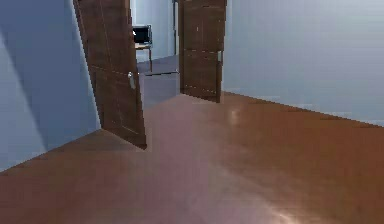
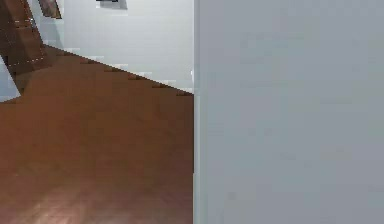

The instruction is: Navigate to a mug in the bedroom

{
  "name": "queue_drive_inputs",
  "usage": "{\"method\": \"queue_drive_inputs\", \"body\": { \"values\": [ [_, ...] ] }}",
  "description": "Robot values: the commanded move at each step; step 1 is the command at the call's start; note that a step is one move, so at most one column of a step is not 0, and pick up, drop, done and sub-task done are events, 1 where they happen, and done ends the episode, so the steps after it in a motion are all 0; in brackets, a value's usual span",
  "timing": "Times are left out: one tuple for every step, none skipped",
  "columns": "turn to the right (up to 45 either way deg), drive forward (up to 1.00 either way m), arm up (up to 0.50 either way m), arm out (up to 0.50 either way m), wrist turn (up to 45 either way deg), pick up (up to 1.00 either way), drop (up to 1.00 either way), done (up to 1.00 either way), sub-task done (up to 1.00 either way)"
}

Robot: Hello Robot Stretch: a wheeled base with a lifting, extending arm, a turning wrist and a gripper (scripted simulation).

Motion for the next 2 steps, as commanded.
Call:
{"method": "queue_drive_inputs", "body": {
  "values": [
    [0.0, 1.00, 0.00, 0.00, 0.0, 0.00, 0.00, 0.00, 0.00],
    [0.0, 1.00, 0.00, 0.00, 0.0, 0.00, 0.00, 0.00, 0.00]
  ]
}}
